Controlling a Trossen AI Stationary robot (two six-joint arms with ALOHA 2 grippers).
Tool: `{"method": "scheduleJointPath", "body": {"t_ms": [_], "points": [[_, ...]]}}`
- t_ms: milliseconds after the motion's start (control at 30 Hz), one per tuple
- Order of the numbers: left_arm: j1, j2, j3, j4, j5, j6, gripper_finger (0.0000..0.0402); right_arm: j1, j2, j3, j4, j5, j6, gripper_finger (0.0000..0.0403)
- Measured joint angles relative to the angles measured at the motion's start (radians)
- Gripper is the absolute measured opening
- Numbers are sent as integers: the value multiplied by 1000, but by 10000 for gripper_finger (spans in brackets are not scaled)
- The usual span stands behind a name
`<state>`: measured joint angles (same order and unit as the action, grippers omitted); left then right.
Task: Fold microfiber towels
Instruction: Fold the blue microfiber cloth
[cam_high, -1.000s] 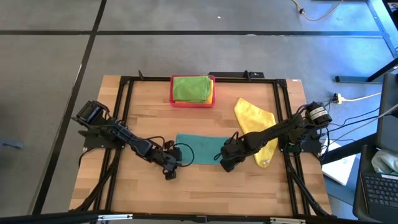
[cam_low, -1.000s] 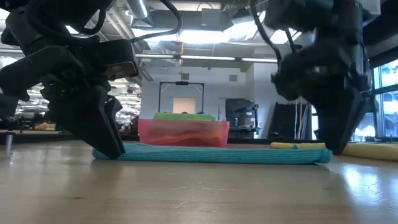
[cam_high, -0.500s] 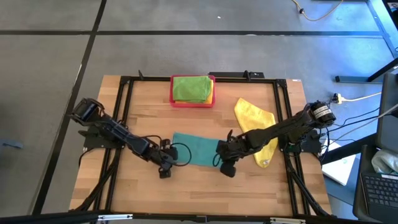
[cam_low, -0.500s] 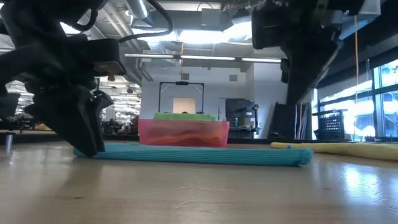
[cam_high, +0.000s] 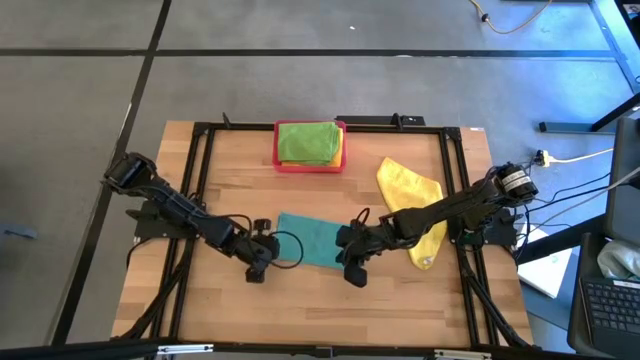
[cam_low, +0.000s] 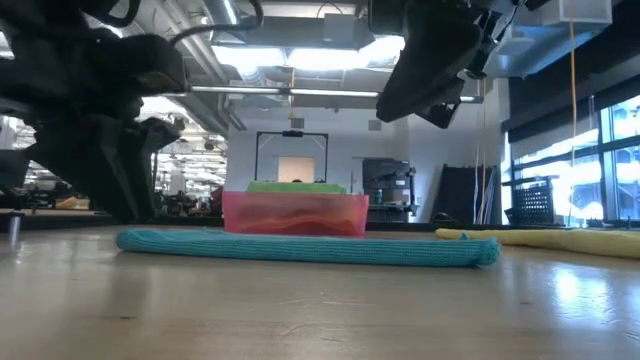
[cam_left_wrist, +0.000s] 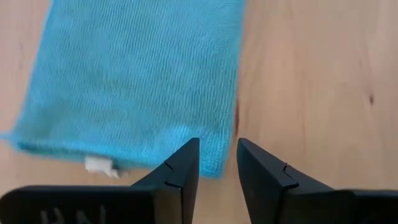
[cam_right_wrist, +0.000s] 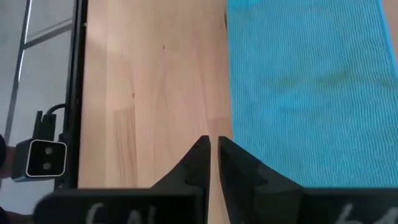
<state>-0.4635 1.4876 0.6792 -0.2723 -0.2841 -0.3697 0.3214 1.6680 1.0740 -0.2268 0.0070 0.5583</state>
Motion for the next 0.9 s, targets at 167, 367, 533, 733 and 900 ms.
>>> {"method": "scheduleJointPath", "body": {"t_ms": [167, 367, 533, 733, 900], "points": [[-8, 0, 1, 41, 27, 193, 107, 3, 0, 0, 2, 1, 44, 33], [3, 0, -22, 14, 75, 304, 119, 4, 0, 0, 19, 31, 66, 33], [34, 0, -64, 31, 71, 296, 121, 3, 0, 0, 55, 48, 66, 33], [44, 3, -74, 93, 87, 296, 121, 3, 0, 0, 60, 55, 66, 33], [38, 37, -73, 120, 88, 277, 121, 3, 0, 0, 61, 55, 65, 33]]}}
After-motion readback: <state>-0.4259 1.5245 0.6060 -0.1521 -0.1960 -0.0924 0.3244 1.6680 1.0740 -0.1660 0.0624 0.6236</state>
